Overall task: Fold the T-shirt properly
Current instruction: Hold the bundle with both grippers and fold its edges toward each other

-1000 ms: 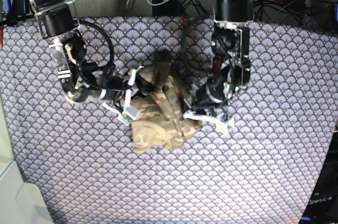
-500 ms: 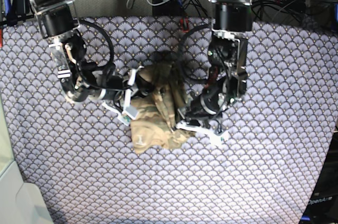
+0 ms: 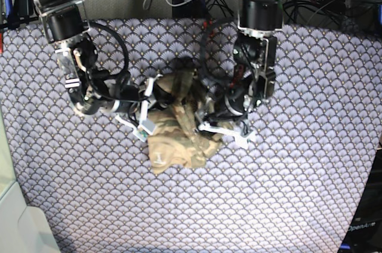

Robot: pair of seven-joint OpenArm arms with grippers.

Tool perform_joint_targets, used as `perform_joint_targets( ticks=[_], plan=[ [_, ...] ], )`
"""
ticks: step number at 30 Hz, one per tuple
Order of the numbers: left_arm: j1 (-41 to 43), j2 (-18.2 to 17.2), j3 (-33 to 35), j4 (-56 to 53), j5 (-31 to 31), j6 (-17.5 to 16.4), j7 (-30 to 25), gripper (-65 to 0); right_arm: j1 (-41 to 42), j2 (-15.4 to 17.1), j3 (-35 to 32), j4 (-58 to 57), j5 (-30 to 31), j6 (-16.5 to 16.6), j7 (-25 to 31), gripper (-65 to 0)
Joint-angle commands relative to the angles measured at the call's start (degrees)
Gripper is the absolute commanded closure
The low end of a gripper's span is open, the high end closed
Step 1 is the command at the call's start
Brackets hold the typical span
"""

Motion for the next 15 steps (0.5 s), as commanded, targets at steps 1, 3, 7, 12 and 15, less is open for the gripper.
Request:
perform_joint_targets(
  ticks=[1, 3, 7, 12, 15],
  plan=[
    [-1.3, 0.5, 0.4, 0.6, 0.0, -0.4, -0.4, -34.2, 0.3, 0.5, 0.1, 0.0, -2.4, -0.2, -2.5, -11.5],
    [-1.4, 0.5, 0.4, 0.6, -0.1, -0.7, -0.5, -38.3, 0.3, 0.5, 0.1, 0.0, -2.4, -0.2, -2.5, -11.5],
    [-1.3, 0.5, 1.7, 1.3, -0.2, -3.5, -0.5, -38.3, 0.3, 0.5, 0.1, 0.0, -2.4, -0.2, -2.5, -11.5],
    [-1.1, 0.5, 1.6, 1.3, -0.2, -4.0, 0.0, -38.3, 0.3, 0.5, 0.1, 0.0, -2.4, -0.2, -2.5, -11.5],
    [1.2, 0.5, 1.1, 3.2, -0.2, -4.0, 0.9, -38.3, 0.3, 0.5, 0.1, 0.0, -2.4, -0.2, -2.5, -11.5]
  ],
)
